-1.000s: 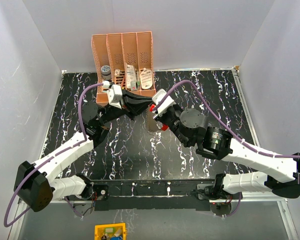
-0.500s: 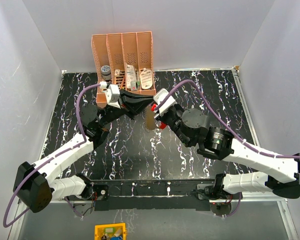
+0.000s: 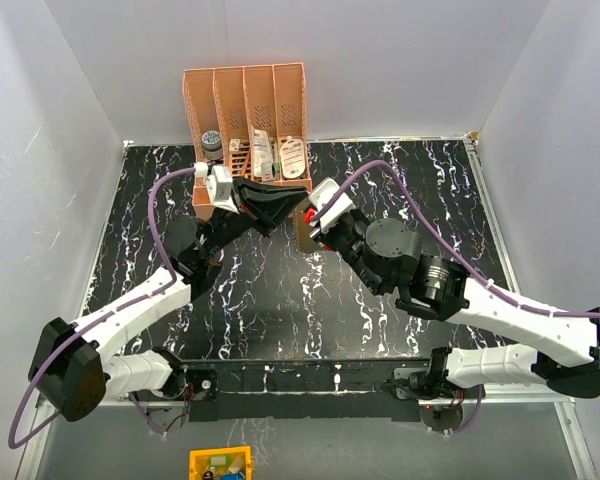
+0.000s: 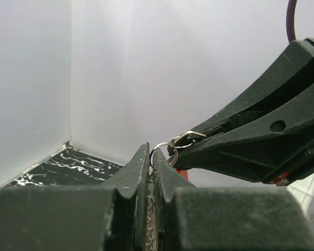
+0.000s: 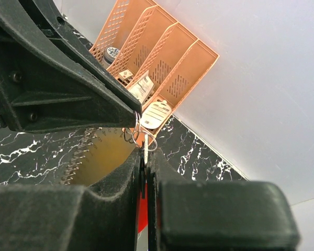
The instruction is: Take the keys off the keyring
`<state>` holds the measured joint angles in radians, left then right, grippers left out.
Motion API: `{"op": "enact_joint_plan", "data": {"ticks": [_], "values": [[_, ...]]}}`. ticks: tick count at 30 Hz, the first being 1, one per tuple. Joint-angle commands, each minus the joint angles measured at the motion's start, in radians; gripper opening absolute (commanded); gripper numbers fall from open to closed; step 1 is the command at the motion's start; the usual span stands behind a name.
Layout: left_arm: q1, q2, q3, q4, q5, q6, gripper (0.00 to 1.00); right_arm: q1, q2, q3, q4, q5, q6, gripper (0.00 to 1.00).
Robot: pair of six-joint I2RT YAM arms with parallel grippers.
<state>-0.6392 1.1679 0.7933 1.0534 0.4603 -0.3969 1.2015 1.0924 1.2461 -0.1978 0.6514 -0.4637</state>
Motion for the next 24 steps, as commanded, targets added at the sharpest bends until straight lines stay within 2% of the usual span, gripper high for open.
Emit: {"op": "enact_joint_plan", "data": {"ticks": [1, 7, 11, 14, 19, 21, 22, 24], "values": [[0.015, 0.013, -0.018, 0.133, -0.204, -0.133, 0.00, 0.006, -0.035, -0.009, 0.044, -0.011, 0.025, 0.00], [0.015, 0.066, 0.042, 0.081, -0.152, -0.301, 0.00, 0.006, -0.030, -0.003, 0.047, -0.010, 0.023, 0.00], [0.015, 0.078, 0.078, -0.011, -0.104, -0.321, 0.00, 0.006, -0.029, 0.005, 0.046, -0.013, 0.024, 0.00], [0.015, 0.046, 0.054, -0.079, -0.149, -0.265, 0.10, 0.006, -0.029, 0.007, 0.047, -0.017, 0.022, 0.00], [0.015, -0.022, 0.065, -0.178, -0.180, -0.086, 0.33, 0.006, -0.017, 0.019, 0.042, -0.018, 0.016, 0.00], [0.015, -0.042, 0.079, -0.229, -0.165, -0.017, 0.54, 0.006, -0.012, 0.026, 0.038, -0.019, 0.014, 0.00], [0.015, -0.053, 0.082, -0.251, -0.160, 0.019, 0.57, 0.006, -0.012, 0.029, 0.038, -0.019, 0.014, 0.00], [0.015, -0.070, 0.082, -0.281, -0.131, 0.093, 0.56, 0.006, -0.011, 0.027, 0.042, -0.019, 0.013, 0.00]]}}
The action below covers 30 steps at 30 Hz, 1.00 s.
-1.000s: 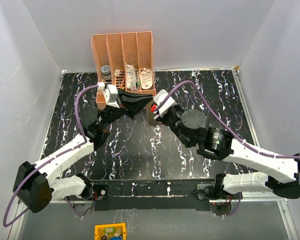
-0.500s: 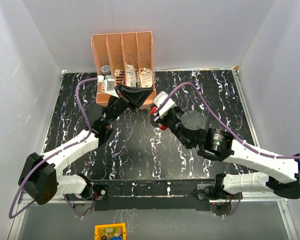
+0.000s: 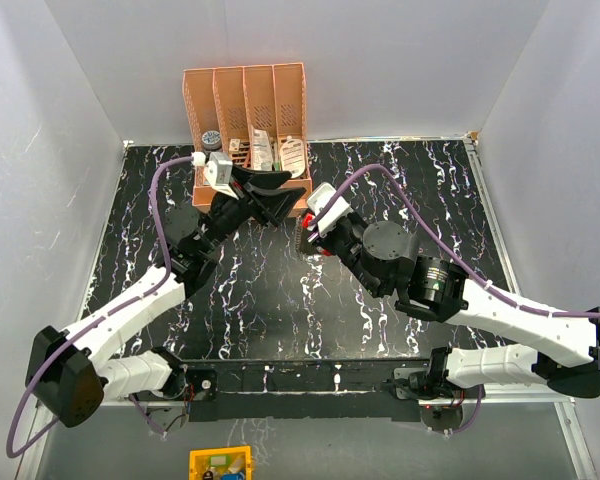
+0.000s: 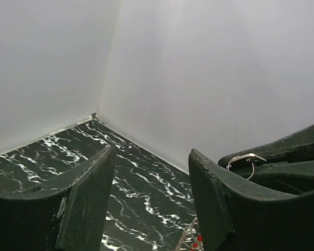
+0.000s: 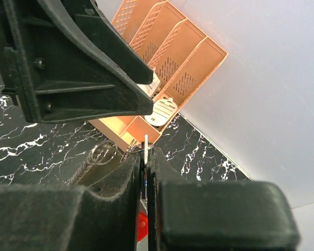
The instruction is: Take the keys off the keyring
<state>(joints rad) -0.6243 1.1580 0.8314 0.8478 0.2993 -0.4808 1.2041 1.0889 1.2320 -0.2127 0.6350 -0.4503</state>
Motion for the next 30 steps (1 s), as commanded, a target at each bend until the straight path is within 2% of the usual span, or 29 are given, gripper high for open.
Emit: {"op": "enact_joint_plan", "data": {"ticks": [1, 5, 9, 12, 16, 21, 30], "values": [[0.000, -0.065, 0.044, -0.092, 0.048, 0.209, 0.55, 0.003, -0.007, 0.040, 0.059, -0.002, -0.001, 0.00], [0.000, -0.071, 0.028, -0.088, 0.168, 0.319, 0.47, 0.003, 0.005, 0.045, 0.058, -0.004, -0.002, 0.00], [0.000, -0.092, -0.024, -0.017, 0.204, 0.385, 0.34, 0.003, 0.005, 0.050, 0.054, -0.008, 0.000, 0.00], [0.000, -0.093, -0.031, 0.007, 0.237, 0.422, 0.30, 0.003, 0.002, 0.047, 0.054, -0.009, 0.002, 0.00], [0.000, -0.080, -0.030, 0.039, 0.277, 0.422, 0.32, 0.003, 0.002, 0.046, 0.053, -0.009, 0.004, 0.00], [0.000, -0.078, -0.039, 0.057, 0.286, 0.403, 0.39, 0.003, -0.003, 0.043, 0.055, -0.008, 0.004, 0.00], [-0.001, -0.071, -0.035, 0.090, 0.319, 0.366, 0.36, 0.003, -0.005, 0.041, 0.058, -0.008, 0.002, 0.00]]}}
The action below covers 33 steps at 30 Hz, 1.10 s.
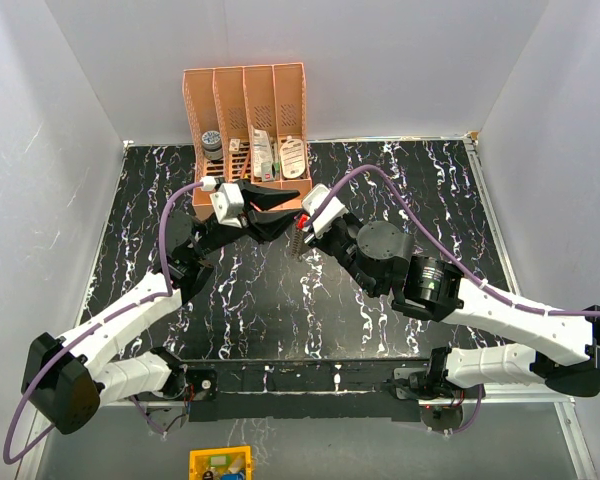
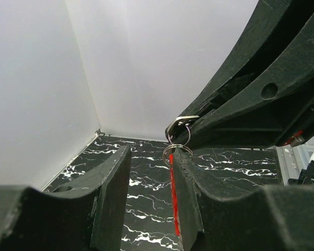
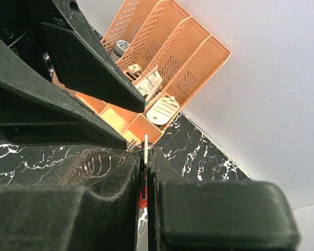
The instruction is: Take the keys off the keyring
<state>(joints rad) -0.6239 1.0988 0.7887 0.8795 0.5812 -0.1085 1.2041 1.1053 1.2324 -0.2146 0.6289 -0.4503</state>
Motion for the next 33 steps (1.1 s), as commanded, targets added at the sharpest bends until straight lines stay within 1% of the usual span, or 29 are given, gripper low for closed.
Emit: {"op": "enact_joint_plan", "data": {"ticks": [1, 8, 16, 21, 24, 29, 30, 33], "values": [[-0.001, -0.011, 0.006, 0.058, 0.041, -0.009, 0.36, 0.003, -0.021, 0.041, 0.060, -0.001, 0.002, 0.00], [0.000, 0.013, 0.004, 0.094, 0.055, -0.037, 0.33, 0.003, -0.021, 0.038, 0.063, -0.005, 0.004, 0.00], [-0.001, 0.046, 0.011, 0.145, 0.081, -0.067, 0.28, 0.003, -0.020, 0.039, 0.066, -0.011, 0.004, 0.00], [0.000, 0.077, 0.021, 0.228, 0.121, -0.122, 0.24, 0.003, -0.018, 0.036, 0.067, -0.009, 0.004, 0.00], [-0.001, 0.103, 0.033, 0.292, 0.157, -0.175, 0.20, 0.003, -0.018, 0.033, 0.070, -0.008, 0.004, 0.00], [-0.001, 0.106, 0.029, 0.320, 0.136, -0.210, 0.01, 0.003, -0.024, 0.027, 0.073, -0.009, 0.004, 0.00], [0.000, 0.102, 0.027, 0.319, 0.125, -0.209, 0.00, 0.003, -0.025, 0.026, 0.073, -0.009, 0.004, 0.00], [0.000, 0.087, 0.021, 0.319, 0.091, -0.212, 0.00, 0.003, -0.027, 0.025, 0.075, -0.006, 0.004, 0.00]]}}
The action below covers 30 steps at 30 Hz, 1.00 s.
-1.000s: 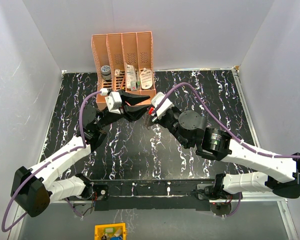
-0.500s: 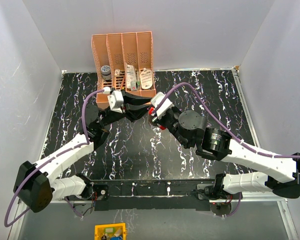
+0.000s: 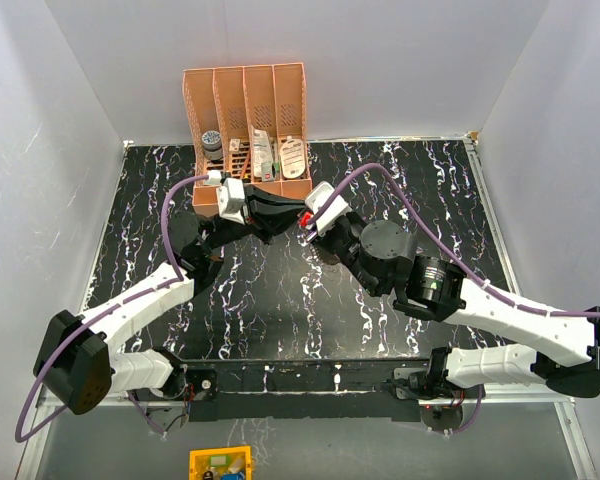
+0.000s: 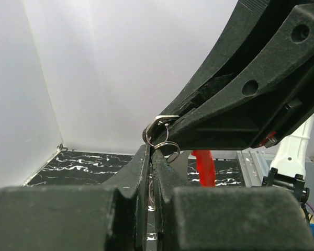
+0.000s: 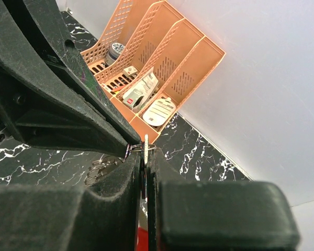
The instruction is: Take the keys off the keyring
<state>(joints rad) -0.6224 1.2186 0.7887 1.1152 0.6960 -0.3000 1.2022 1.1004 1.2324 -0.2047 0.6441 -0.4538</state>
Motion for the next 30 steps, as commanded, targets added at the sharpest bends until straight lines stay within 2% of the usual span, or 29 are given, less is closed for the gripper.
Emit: {"op": "enact_joint_plan", "data": {"ticks": [1, 6, 20, 23, 30], "values": [[-0.003, -0.035, 0.022, 0.083, -0.033, -0.022, 0.00, 0.005, -0.022, 0.025, 0.065, -0.021, 0.007, 0.00], [-0.002, -0.040, 0.033, 0.055, -0.049, -0.011, 0.00, 0.005, -0.024, 0.024, 0.065, -0.023, 0.006, 0.00], [-0.003, -0.091, 0.057, -0.175, -0.184, 0.112, 0.00, 0.005, -0.034, 0.027, 0.060, -0.021, 0.006, 0.00], [-0.002, -0.095, 0.055, -0.166, -0.205, 0.102, 0.00, 0.005, -0.031, 0.025, 0.062, -0.020, 0.006, 0.00], [-0.002, -0.057, 0.053, -0.031, -0.197, -0.017, 0.00, 0.005, -0.020, 0.004, 0.091, -0.027, 0.006, 0.00]]}}
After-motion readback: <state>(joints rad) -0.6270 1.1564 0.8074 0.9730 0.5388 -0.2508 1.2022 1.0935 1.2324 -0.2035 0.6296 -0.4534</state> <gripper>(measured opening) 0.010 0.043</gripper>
